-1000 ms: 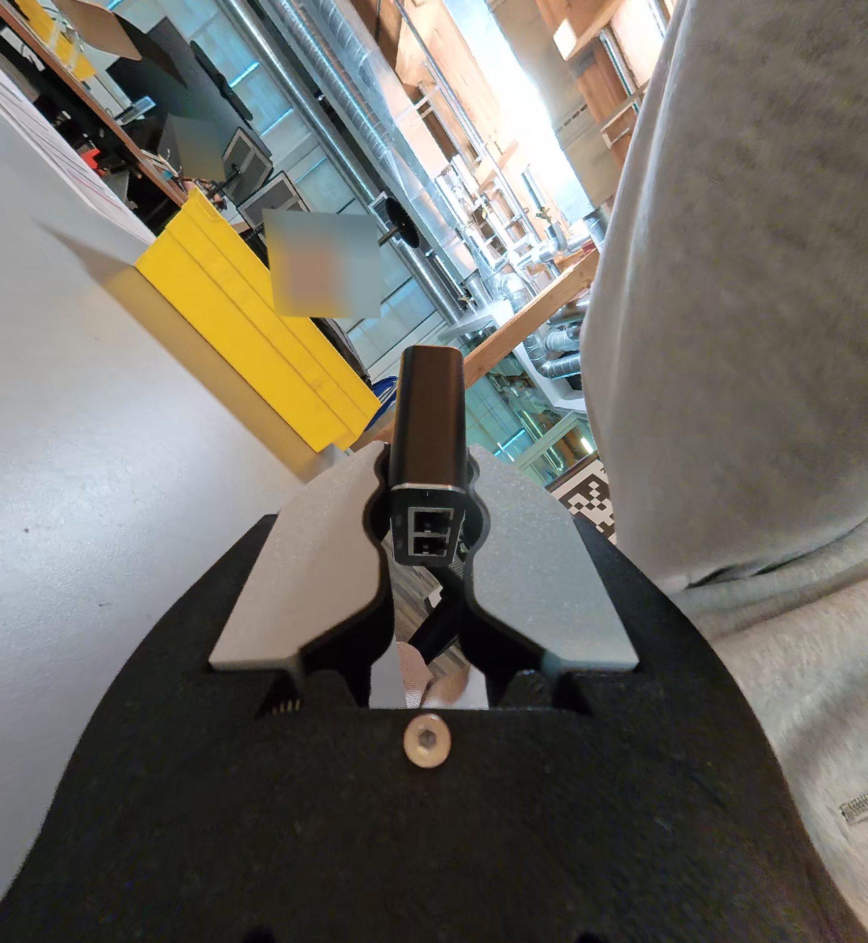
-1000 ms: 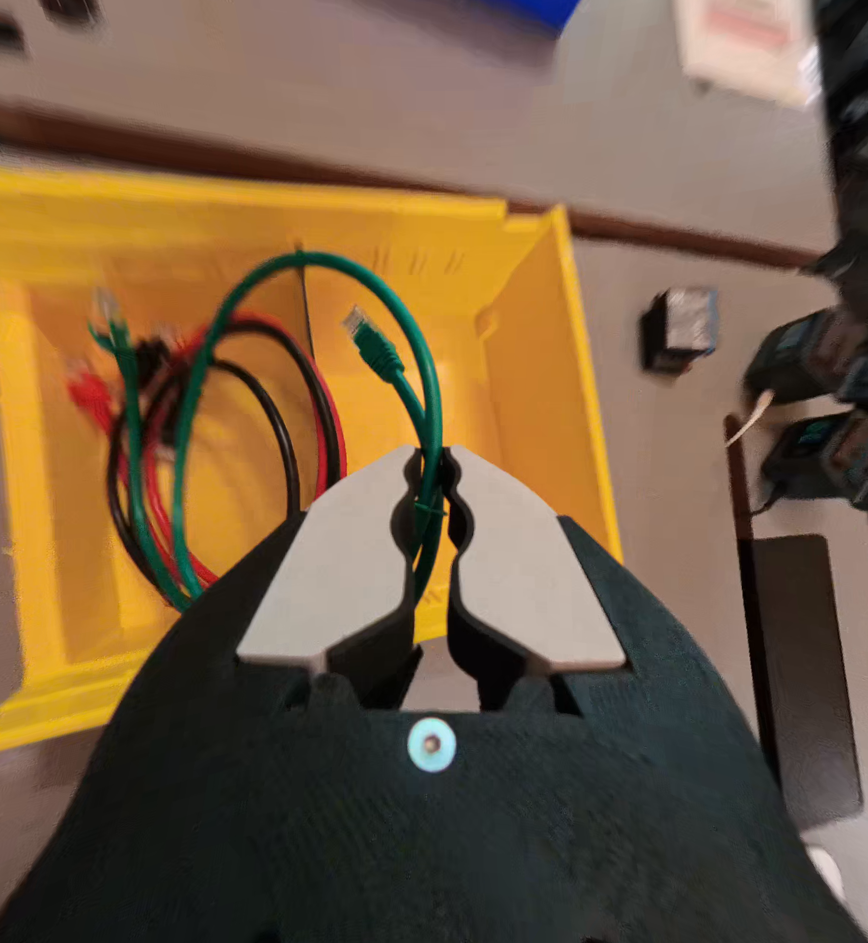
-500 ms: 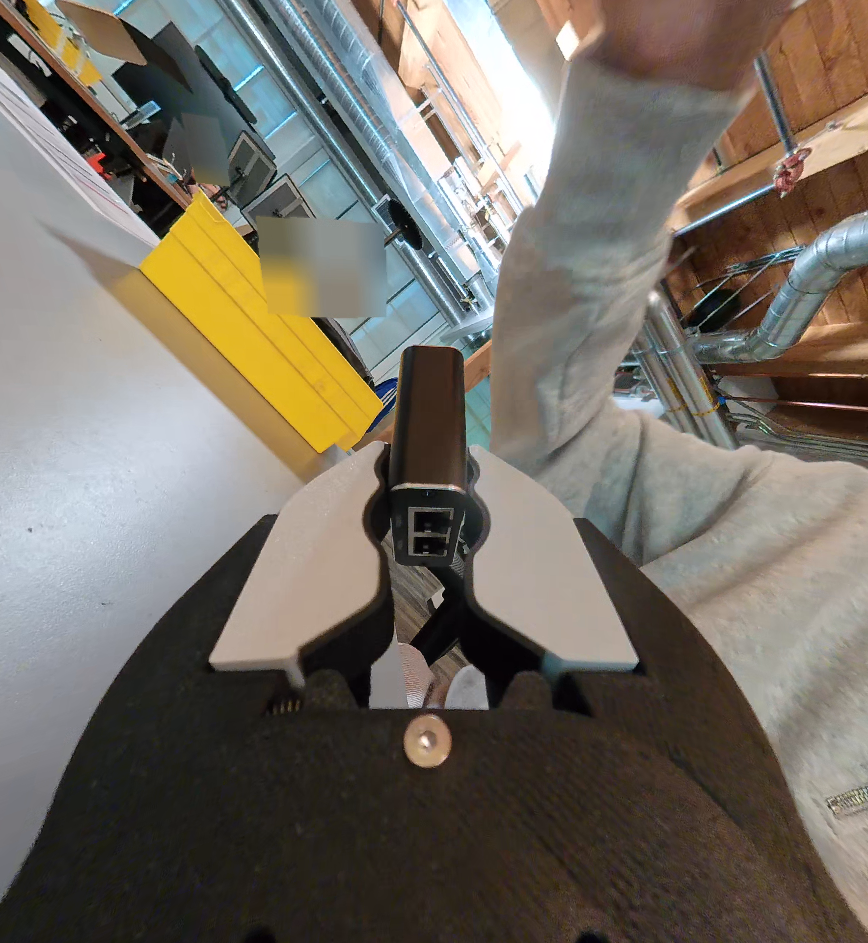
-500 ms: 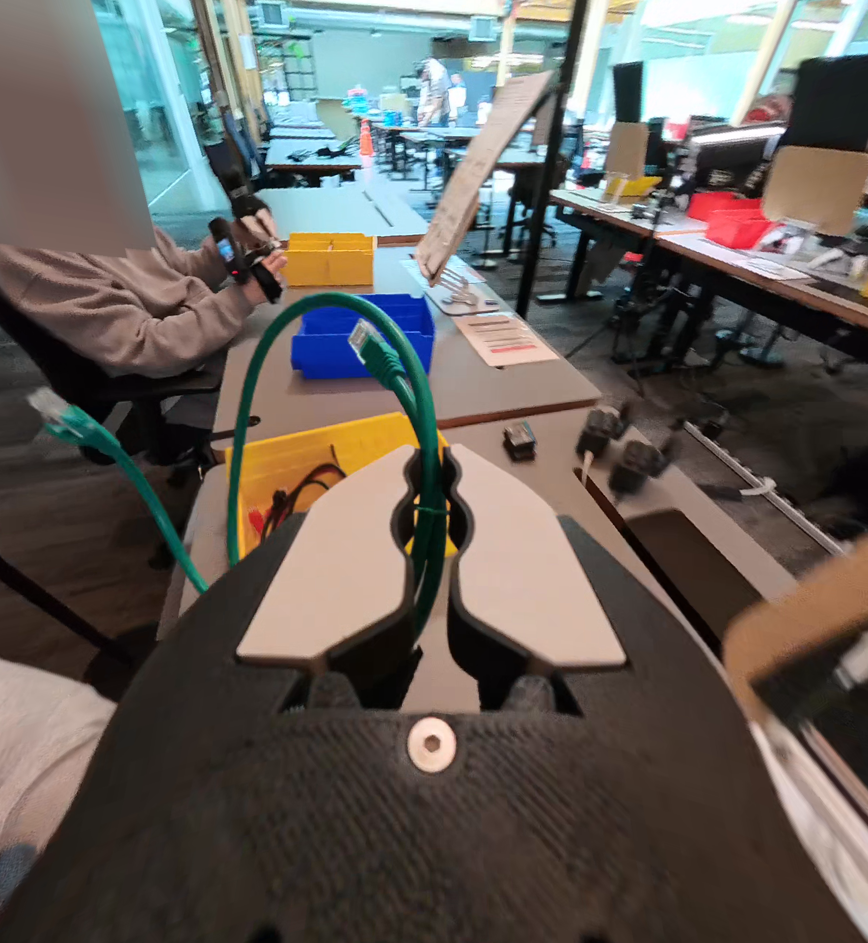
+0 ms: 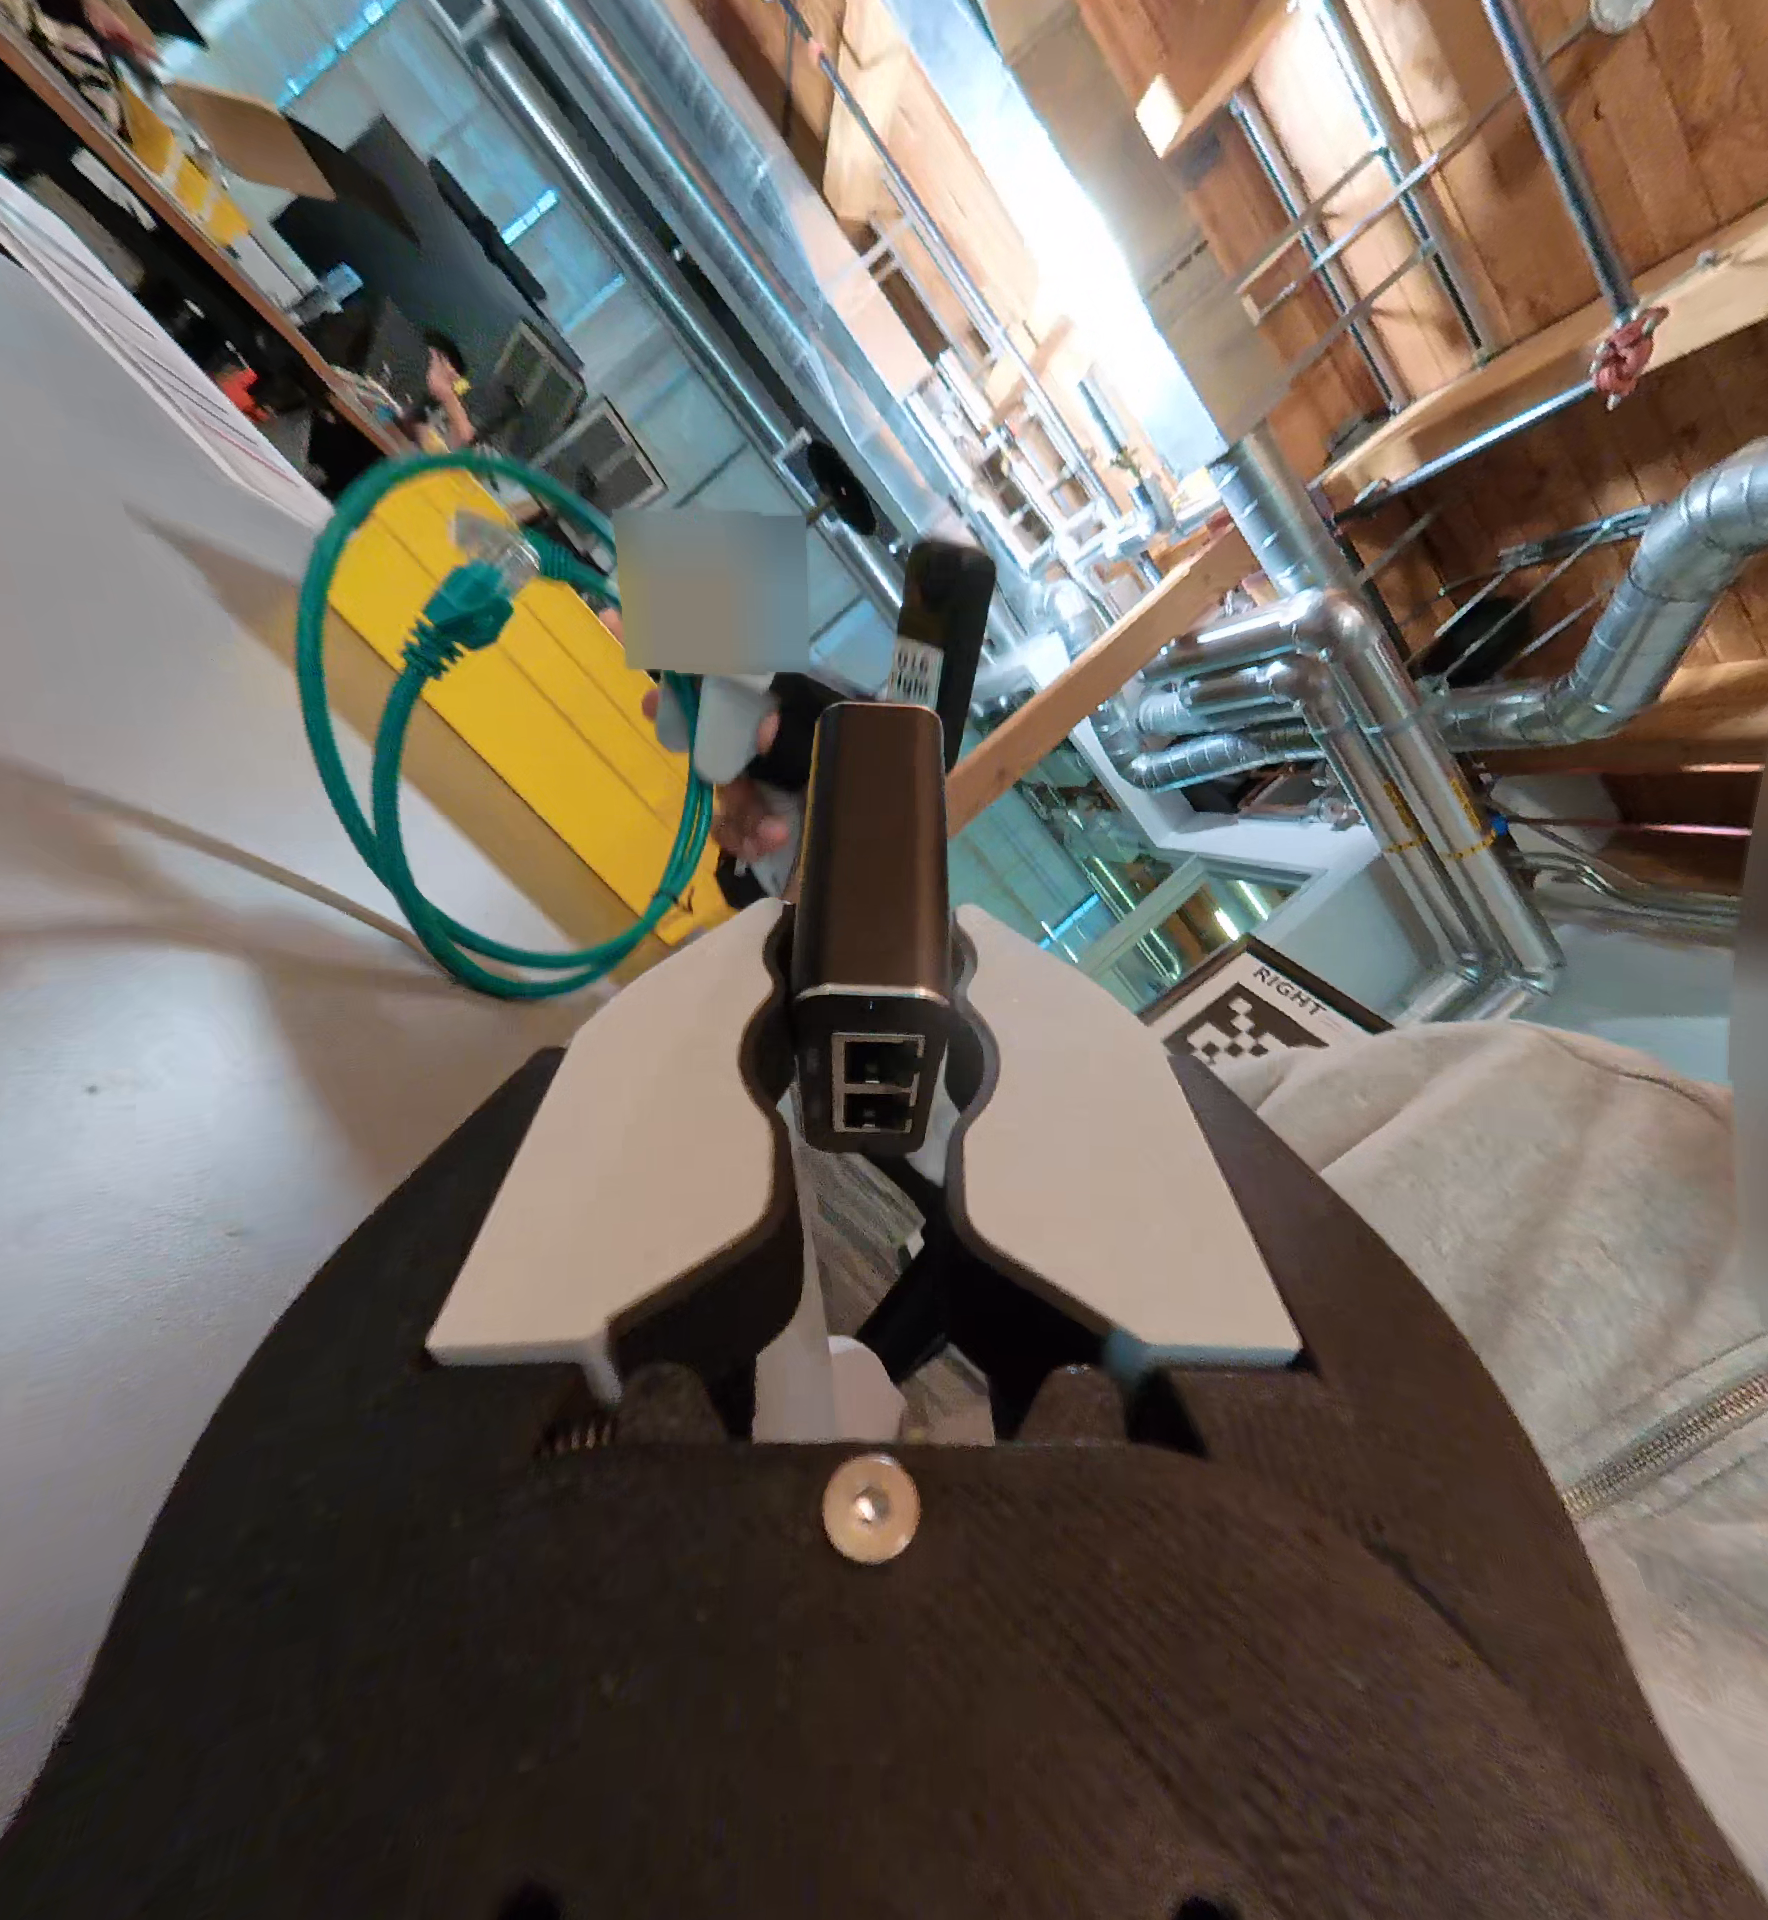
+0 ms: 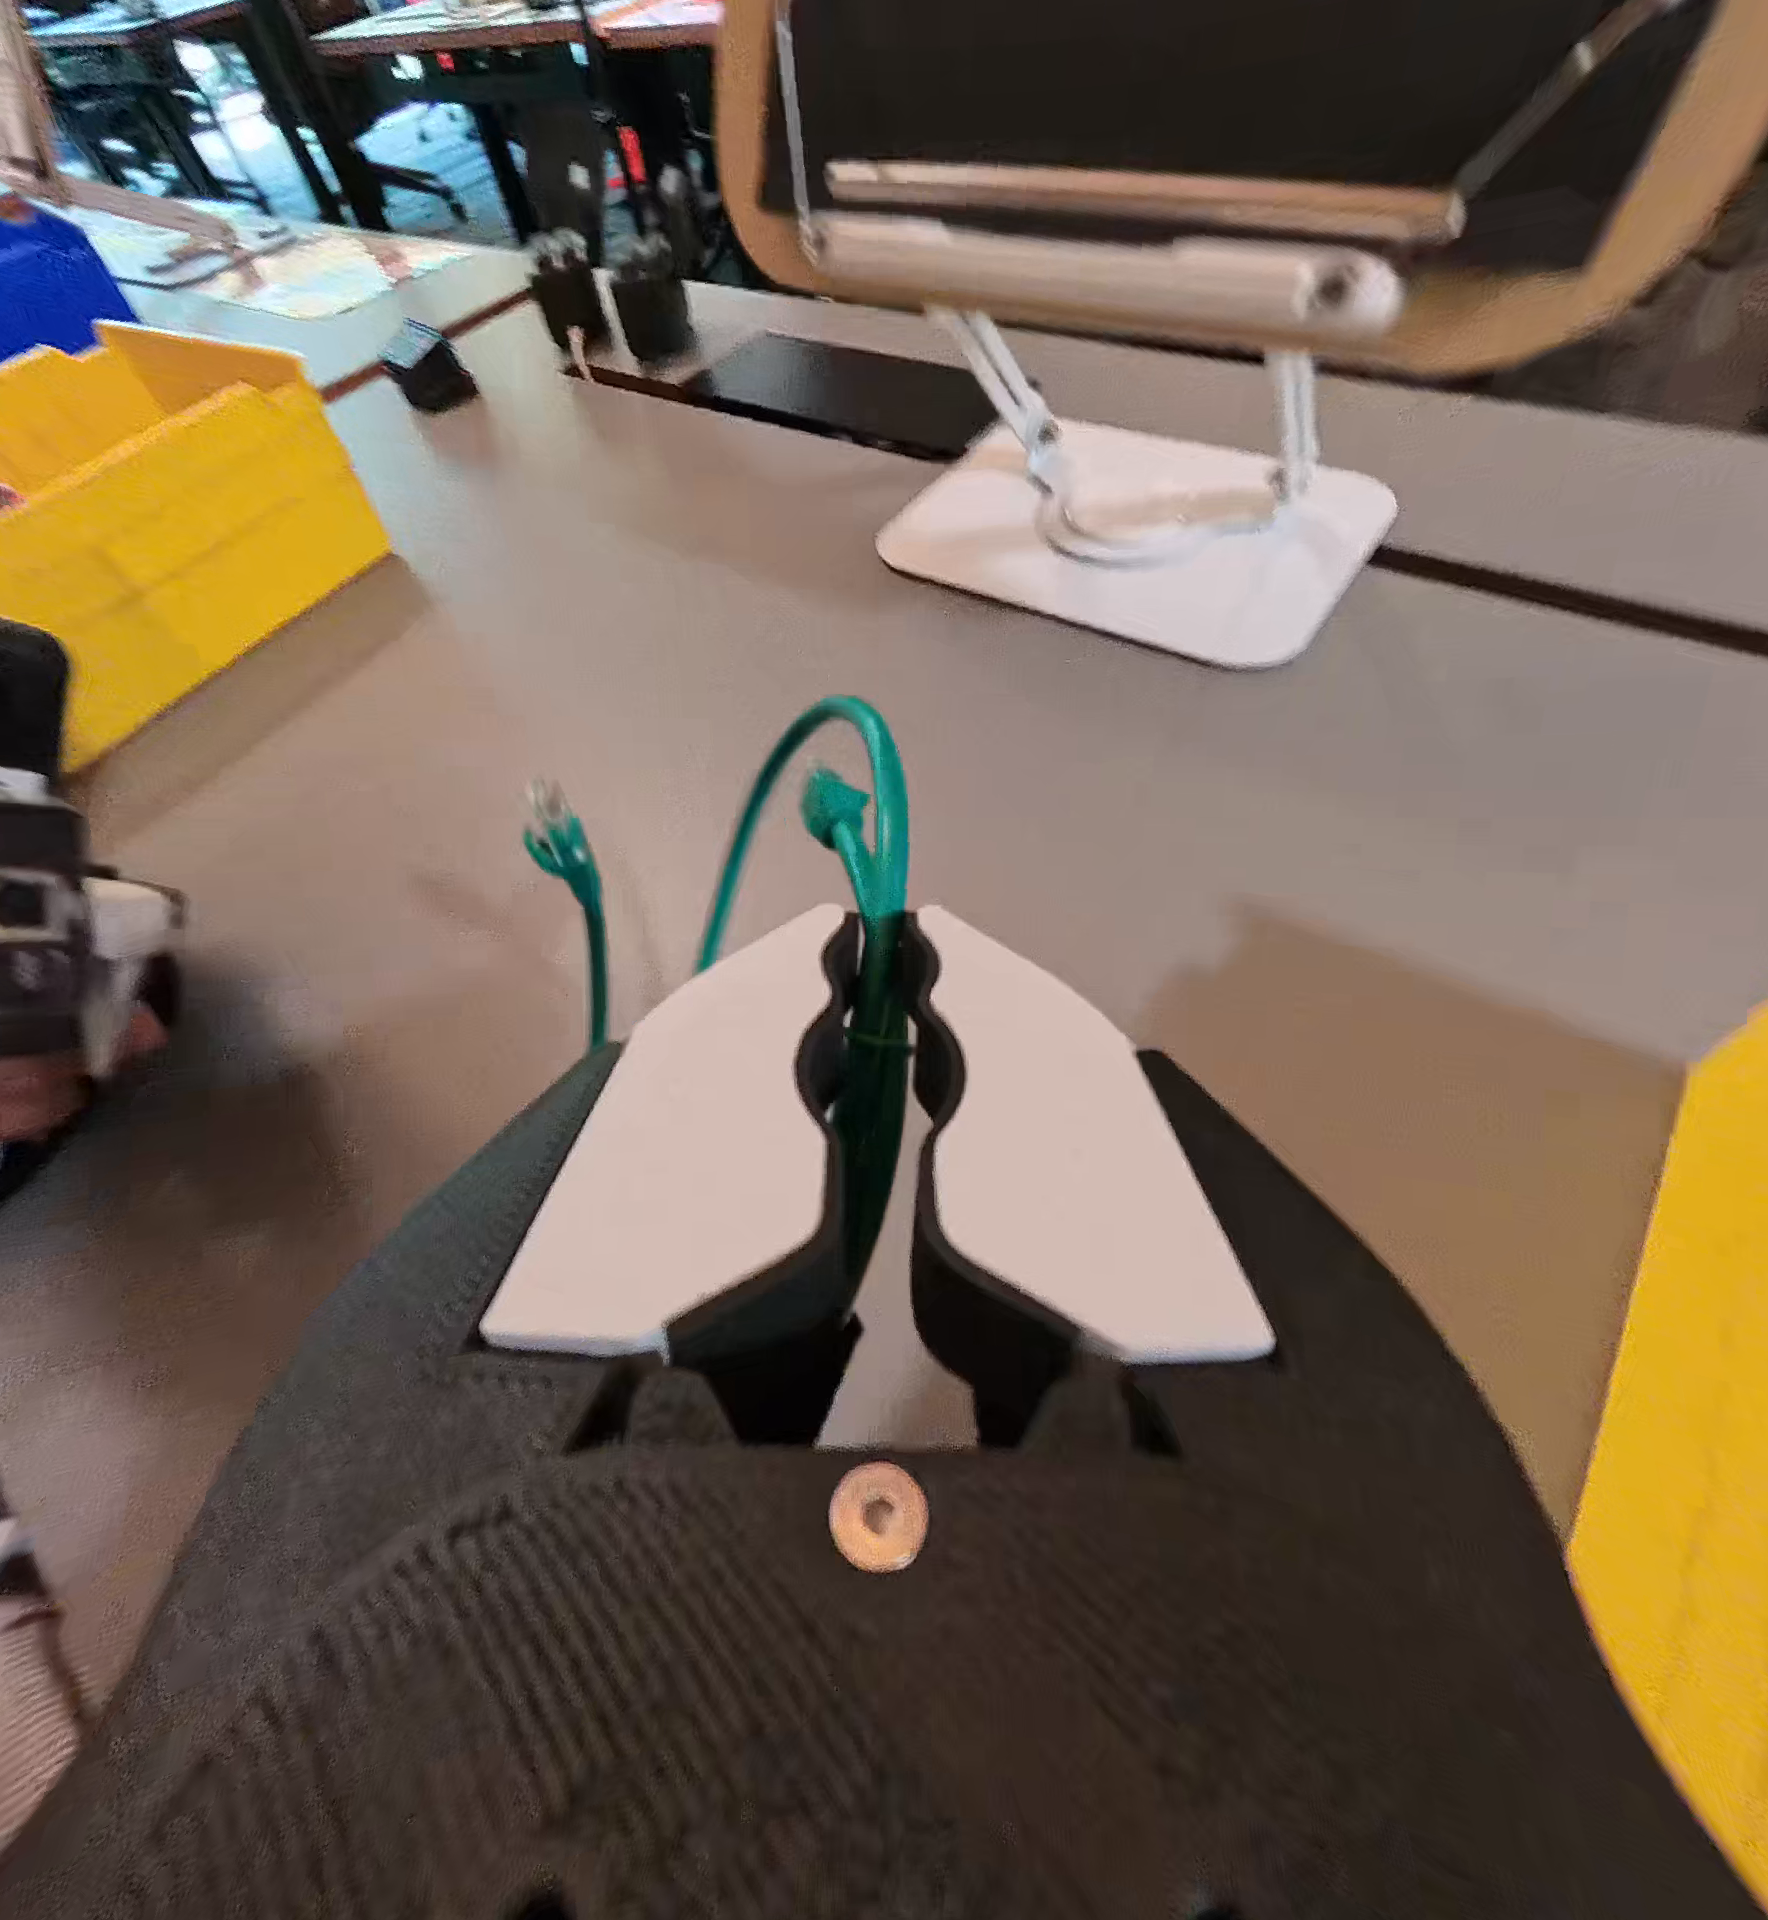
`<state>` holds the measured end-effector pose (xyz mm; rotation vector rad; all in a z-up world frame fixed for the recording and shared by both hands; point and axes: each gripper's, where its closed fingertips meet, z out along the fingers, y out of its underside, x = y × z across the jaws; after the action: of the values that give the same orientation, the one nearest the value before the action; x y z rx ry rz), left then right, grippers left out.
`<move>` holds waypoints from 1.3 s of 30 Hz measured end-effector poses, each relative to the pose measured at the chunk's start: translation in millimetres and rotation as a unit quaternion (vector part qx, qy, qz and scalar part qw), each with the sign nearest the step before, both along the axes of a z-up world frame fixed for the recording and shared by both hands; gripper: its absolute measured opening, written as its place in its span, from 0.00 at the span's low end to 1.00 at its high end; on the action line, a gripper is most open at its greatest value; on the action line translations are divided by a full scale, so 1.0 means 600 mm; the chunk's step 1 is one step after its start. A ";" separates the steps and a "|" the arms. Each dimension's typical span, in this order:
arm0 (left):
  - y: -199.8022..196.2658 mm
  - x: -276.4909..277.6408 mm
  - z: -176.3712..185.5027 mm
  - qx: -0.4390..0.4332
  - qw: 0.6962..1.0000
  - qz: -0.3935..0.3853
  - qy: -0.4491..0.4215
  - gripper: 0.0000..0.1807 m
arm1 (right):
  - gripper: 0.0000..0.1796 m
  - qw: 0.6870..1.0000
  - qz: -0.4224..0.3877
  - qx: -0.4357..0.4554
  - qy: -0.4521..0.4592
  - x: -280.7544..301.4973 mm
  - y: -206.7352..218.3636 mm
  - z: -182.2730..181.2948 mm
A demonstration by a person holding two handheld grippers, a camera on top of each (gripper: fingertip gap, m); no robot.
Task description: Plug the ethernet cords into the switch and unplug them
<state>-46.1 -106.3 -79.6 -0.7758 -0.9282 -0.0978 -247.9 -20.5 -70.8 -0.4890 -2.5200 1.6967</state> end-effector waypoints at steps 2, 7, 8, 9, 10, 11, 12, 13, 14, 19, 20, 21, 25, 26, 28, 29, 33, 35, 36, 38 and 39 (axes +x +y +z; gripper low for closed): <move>-0.009 -0.003 0.000 0.002 1.000 0.020 0.001 0.13 | 0.09 1.000 -0.021 0.005 0.003 -0.012 0.019 -0.033; -0.013 -0.008 -0.002 0.001 1.000 0.030 -0.006 0.13 | 0.18 0.999 -0.014 0.024 0.030 -0.020 0.024 -0.058; -0.013 -0.008 -0.003 0.001 1.000 0.030 -0.007 0.13 | 0.21 0.999 -0.018 0.025 0.041 -0.024 0.022 -0.061; -0.013 -0.009 -0.002 0.002 1.000 0.029 -0.007 0.13 | 0.22 0.998 -0.022 0.028 0.053 -0.028 0.022 -0.065; -0.013 -0.008 -0.002 0.003 1.000 0.030 -0.006 0.13 | 0.23 0.997 -0.025 0.030 0.065 -0.030 0.022 -0.068; -0.014 -0.008 -0.002 0.004 1.000 0.029 -0.006 0.12 | 0.23 0.996 -0.025 0.027 0.078 -0.030 0.021 -0.067; -0.014 -0.008 -0.002 0.006 1.000 0.028 -0.005 0.12 | 0.23 0.996 -0.021 0.023 0.088 -0.027 0.018 -0.065; -0.014 -0.008 -0.001 0.007 1.000 0.026 -0.005 0.13 | 0.22 0.995 -0.015 0.018 0.096 -0.022 0.015 -0.061; -0.014 -0.007 -0.001 0.009 1.000 0.024 -0.004 0.13 | 0.21 0.994 -0.009 0.015 0.104 -0.015 0.011 -0.057; -0.013 -0.003 0.002 0.022 1.000 0.009 0.002 0.12 | 0.17 0.992 0.042 0.005 0.115 0.041 -0.015 -0.050; -0.014 -0.003 0.003 0.025 1.000 0.006 0.003 0.13 | 0.15 0.993 0.059 0.004 0.107 0.059 -0.023 -0.051; -0.014 -0.002 0.004 0.029 1.000 0.004 0.005 0.13 | 0.14 0.992 0.077 0.004 0.099 0.078 -0.031 -0.052; -0.022 0.001 0.008 0.057 0.998 -0.004 0.009 0.13 | 0.14 0.983 0.165 0.027 0.073 0.170 -0.068 -0.075; -0.025 0.001 0.009 0.066 0.998 -0.004 0.010 0.13 | 0.14 0.979 0.184 0.051 0.073 0.191 -0.074 -0.090; -0.032 0.002 0.011 0.082 0.997 -0.003 0.012 0.13 | 0.15 0.971 0.201 0.100 0.088 0.215 -0.081 -0.119; -0.034 0.002 0.012 0.090 0.996 -0.003 0.012 0.13 | 0.14 0.966 0.206 0.120 0.096 0.222 -0.082 -0.130; -0.040 0.002 0.012 0.100 0.995 0.002 0.012 0.13 | 0.12 0.957 0.219 0.173 0.085 0.229 -0.074 -0.166; -0.038 0.001 0.011 0.097 0.995 0.001 0.010 0.13 | 0.12 0.956 0.216 0.187 0.067 0.225 -0.070 -0.179; -0.037 0.001 0.011 0.095 0.995 0.000 0.010 0.13 | 0.12 0.956 0.214 0.189 0.059 0.223 -0.068 -0.184; -0.035 0.001 0.010 0.092 0.996 -0.002 0.009 0.13 | 0.10 0.956 0.216 0.192 0.044 0.223 -0.067 -0.192; -0.035 0.001 0.010 0.091 0.996 -0.001 0.009 0.13 | 0.08 0.956 0.220 0.191 0.039 0.225 -0.067 -0.194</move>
<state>-45.7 -127.3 -73.7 -0.6087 -0.8887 -0.1749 -112.6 -60.6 -186.9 0.1803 -2.9473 1.2271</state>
